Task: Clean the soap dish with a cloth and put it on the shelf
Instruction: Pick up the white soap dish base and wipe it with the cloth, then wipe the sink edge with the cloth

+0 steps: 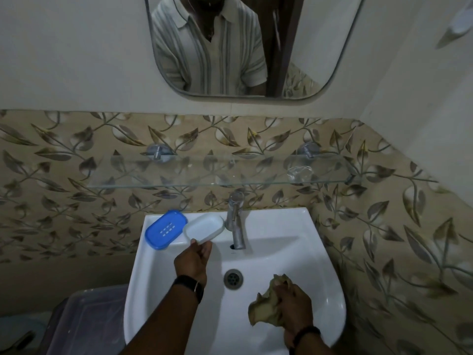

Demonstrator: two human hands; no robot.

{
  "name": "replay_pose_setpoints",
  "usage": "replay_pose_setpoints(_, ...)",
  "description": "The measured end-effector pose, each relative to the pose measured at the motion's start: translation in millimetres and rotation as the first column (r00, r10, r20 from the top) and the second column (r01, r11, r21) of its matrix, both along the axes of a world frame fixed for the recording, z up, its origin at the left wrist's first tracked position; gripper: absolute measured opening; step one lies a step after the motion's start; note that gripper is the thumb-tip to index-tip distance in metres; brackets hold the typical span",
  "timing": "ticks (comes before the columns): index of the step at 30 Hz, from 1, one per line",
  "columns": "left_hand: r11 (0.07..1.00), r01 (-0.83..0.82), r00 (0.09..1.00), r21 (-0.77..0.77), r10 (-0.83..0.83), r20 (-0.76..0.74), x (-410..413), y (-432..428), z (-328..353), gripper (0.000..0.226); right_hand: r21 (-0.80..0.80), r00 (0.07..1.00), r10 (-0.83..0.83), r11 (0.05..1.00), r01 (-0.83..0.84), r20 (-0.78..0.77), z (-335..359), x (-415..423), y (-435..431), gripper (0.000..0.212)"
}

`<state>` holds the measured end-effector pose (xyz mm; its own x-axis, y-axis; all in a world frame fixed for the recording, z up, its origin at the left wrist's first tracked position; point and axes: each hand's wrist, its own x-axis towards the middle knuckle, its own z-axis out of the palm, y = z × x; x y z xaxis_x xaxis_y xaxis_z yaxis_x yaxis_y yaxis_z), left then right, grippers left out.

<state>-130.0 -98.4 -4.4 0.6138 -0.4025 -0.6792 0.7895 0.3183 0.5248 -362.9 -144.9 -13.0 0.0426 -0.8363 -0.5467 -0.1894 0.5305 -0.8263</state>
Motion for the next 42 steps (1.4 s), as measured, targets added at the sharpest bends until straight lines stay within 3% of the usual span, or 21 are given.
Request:
replay_pose_setpoints(2,0.998,0.006,1.0,0.069,-0.006,0.002,0,-7,-3,0.021,0.0,1.0,-0.014,1.0,0.014,0.015,-1,-5,-4,0.007)
replay_pose_setpoints(9,0.975,0.11,0.991,0.192,-0.122,0.053,-8,-6,-5,0.028,0.025,0.994,-0.01,1.0,0.007,0.106,-2,-11,-14,0.033)
replay_pose_setpoints(13,0.878,0.286,0.934,0.383,-0.345,0.093,-45,16,-11,0.043,0.019,0.978,0.032,0.999,-0.036,0.207,10,-6,-14,0.04)
replay_pose_setpoints(16,0.751,0.532,0.795,0.391,-0.602,0.074,-84,31,-10,0.051,-0.009,0.973,0.101,0.995,-0.102,0.205,20,-2,-16,0.033)
replay_pose_setpoints(19,0.613,0.752,0.594,0.242,-0.789,0.153,-111,33,1,0.032,-0.041,0.964,0.177,0.984,-0.172,0.201,24,-3,-17,0.036)
replay_pose_setpoints(21,0.617,0.743,0.541,0.261,-0.782,0.31,-116,27,7,0.016,-0.068,0.955,0.226,0.974,-0.217,0.193,26,-5,-20,0.037)
replay_pose_setpoints(24,0.602,0.687,0.413,0.408,-0.785,0.462,-112,13,13,0.034,-0.166,0.955,0.271,0.954,-0.249,0.121,31,-11,-30,0.03)
replay_pose_setpoints(28,0.644,0.574,0.423,0.507,-0.762,0.49,-108,-14,16,0.013,-0.246,0.949,0.313,0.923,-0.295,0.037,36,-21,-60,0.023)
replay_pose_setpoints(34,0.678,0.636,0.524,0.368,-0.73,0.439,-112,-64,27,0.013,-0.283,0.951,0.309,0.913,-0.295,0.006,42,-25,-114,0.034)
replay_pose_setpoints(36,0.67,0.684,0.55,0.287,-0.733,0.4,-111,-74,30,0.023,-0.272,0.959,0.281,0.926,-0.26,0.038,41,-25,-127,0.027)
replay_pose_setpoints(39,0.565,0.776,0.427,0.281,-0.798,0.425,-110,-81,30,0.053,-0.238,0.967,0.249,0.944,-0.228,0.06,37,-26,-139,0.017)
replay_pose_setpoints(41,0.521,0.802,0.388,0.292,-0.826,0.409,-111,-82,27,0.075,-0.211,0.954,0.276,0.946,-0.248,0.117,35,-28,-143,0.027)
replay_pose_setpoints(42,0.54,0.79,0.409,0.291,-0.818,0.406,-111,-84,26,0.075,-0.186,0.941,0.297,0.946,-0.266,0.161,34,-30,-144,0.035)
